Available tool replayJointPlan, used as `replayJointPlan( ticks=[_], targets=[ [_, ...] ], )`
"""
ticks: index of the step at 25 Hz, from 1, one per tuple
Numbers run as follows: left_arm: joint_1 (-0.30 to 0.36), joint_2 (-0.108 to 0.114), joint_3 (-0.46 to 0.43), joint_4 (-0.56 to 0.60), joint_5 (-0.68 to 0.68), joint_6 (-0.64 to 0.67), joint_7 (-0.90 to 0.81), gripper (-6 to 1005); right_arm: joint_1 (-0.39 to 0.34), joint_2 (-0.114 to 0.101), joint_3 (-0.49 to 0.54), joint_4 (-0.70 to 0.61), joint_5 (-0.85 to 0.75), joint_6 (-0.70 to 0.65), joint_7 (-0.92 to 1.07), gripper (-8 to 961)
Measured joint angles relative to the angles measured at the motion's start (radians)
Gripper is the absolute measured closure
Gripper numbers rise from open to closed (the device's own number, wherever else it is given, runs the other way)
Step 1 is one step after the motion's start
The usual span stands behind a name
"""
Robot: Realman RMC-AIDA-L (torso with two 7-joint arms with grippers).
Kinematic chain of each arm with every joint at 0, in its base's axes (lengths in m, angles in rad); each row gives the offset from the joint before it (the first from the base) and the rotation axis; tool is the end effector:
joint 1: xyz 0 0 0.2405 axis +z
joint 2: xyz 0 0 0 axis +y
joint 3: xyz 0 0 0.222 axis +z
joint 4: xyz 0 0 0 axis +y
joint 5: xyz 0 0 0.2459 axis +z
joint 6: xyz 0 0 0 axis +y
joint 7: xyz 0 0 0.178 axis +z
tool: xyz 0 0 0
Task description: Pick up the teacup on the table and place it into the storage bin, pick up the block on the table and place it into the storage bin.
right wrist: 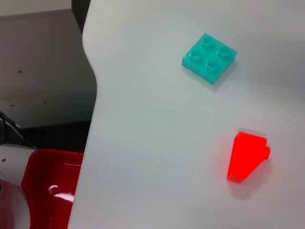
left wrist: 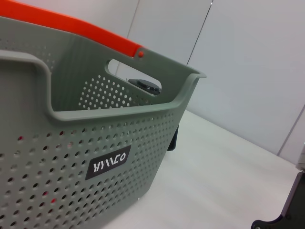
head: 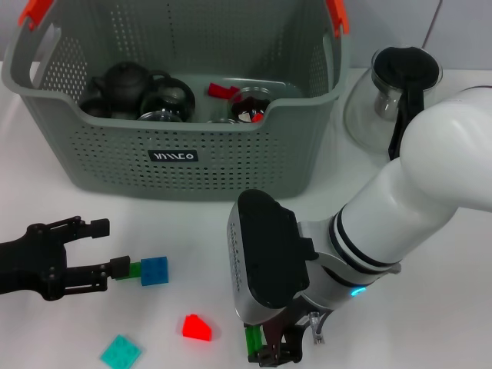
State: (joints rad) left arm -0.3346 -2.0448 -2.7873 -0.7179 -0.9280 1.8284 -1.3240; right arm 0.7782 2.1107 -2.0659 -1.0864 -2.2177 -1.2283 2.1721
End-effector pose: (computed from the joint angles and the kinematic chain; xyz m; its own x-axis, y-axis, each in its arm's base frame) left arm -0.3233 0.2691 0.0419 0.7096 0.4490 0.5430 0.5994 -0.7898 -0.1302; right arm 0.1018 0.2872 -0.1848 0.9202 0.1104 0.3756 0.0709 -0.9906 0.1173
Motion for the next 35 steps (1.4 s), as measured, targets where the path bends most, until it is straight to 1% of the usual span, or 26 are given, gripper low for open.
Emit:
replayJointPlan(
  ticks=[4,8,11,13,16,20,23,25,26,27,29,32,35],
  targets=[
    [0.001,0.0,-0.001,0.0,0.0,0.0,-0.001,127,0.004,0.0,0.002,-0.004,-0.001,-0.005,0.006,513],
    [0.002,0.0,-0.002,0.0,0.0,0.004,-0.003,127,0.001,-0.007,0.011,-0.031,-0.003,-0.012,0.024,518],
    [0.003,0.002,-0.002,0.0,0.0,0.006,-0.005,127,-0.006,-0.01,0.061,-0.07,-0.018,-0.053,0.036,521],
    [0.004,0.003,-0.002,0.0,0.0,0.008,-0.005,127,-0.015,-0.01,0.135,-0.116,-0.03,-0.106,0.038,520],
    [0.005,0.004,-0.001,-0.001,0.0,0.009,-0.003,127,-0.029,-0.01,0.275,-0.198,-0.026,-0.197,0.039,520],
    [0.005,0.005,-0.002,-0.006,0.0,0.01,-0.004,128,-0.027,-0.01,0.445,-0.288,0.039,-0.296,0.044,521],
    [0.005,0.005,0.0,-0.008,0.0,0.012,-0.002,128,-0.013,-0.011,0.572,-0.351,0.088,-0.325,0.045,521],
    [0.004,0.006,0.001,-0.009,0.0,0.013,0.001,128,0.002,-0.011,0.644,-0.371,0.096,-0.314,0.047,521],
    [0.003,0.007,0.0,-0.009,-0.001,0.013,0.002,128,0.027,-0.011,0.721,-0.37,0.095,-0.296,0.044,521],
    [0.002,0.007,-0.001,-0.009,-0.004,0.014,0.003,128,0.027,-0.011,0.721,-0.37,0.095,-0.296,0.044,521],
    [0.0,0.007,-0.002,-0.009,-0.008,0.014,0.005,128,0.057,-0.012,0.797,-0.342,0.098,-0.276,0.022,521],
    [-0.006,0.004,-0.002,-0.009,-0.01,0.008,0.008,128,0.092,-0.013,0.877,-0.286,0.101,-0.224,-0.013,520],
    [-0.017,0.002,-0.008,-0.007,-0.01,0.004,0.007,128,0.123,-0.025,0.9,-0.213,0.086,-0.137,-0.037,520]
  ],
)
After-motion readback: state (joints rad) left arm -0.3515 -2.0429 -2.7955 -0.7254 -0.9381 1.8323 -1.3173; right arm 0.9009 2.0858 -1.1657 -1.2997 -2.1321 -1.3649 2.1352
